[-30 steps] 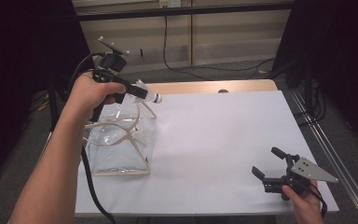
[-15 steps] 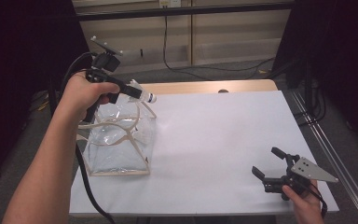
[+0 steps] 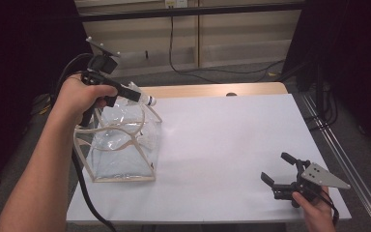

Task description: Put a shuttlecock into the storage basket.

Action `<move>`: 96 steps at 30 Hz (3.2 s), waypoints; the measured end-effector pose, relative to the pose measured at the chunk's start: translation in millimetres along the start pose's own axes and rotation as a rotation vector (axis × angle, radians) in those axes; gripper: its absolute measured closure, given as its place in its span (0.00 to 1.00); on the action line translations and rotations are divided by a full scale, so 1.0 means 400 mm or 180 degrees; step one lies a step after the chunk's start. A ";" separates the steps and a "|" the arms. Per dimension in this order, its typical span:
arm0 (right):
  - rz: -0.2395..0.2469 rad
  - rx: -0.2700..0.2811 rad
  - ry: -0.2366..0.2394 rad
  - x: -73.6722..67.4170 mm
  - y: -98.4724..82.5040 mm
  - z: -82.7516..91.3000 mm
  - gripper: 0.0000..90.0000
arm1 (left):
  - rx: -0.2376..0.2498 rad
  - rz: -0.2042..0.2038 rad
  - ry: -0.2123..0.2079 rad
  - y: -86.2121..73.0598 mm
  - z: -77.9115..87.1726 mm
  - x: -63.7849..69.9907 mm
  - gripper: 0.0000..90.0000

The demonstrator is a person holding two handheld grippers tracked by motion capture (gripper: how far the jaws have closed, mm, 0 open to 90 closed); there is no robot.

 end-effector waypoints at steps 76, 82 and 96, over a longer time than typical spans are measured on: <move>-0.0002 0.0021 0.0012 -0.002 0.002 -0.001 0.01 | 0.0058 0.0165 0.0260 -0.038 0.063 -0.107 1.00; 0.0006 0.0024 0.0011 -0.002 0.002 -0.001 0.01 | 0.0030 0.0164 0.0284 -0.045 0.063 -0.114 1.00; 0.0009 0.0021 0.0013 -0.002 0.002 -0.002 0.01 | -0.0027 0.0193 0.0286 -0.060 0.045 -0.128 1.00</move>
Point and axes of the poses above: each handheld gripper's, and its own axes: z roughly backward along the jaws, y roughly out of its top, x roughly to its right, the point moved 8 cm from there along -z, roughly forward along the jaws, and after that the axes turned 12 degrees about z, right-handed, at the moved point
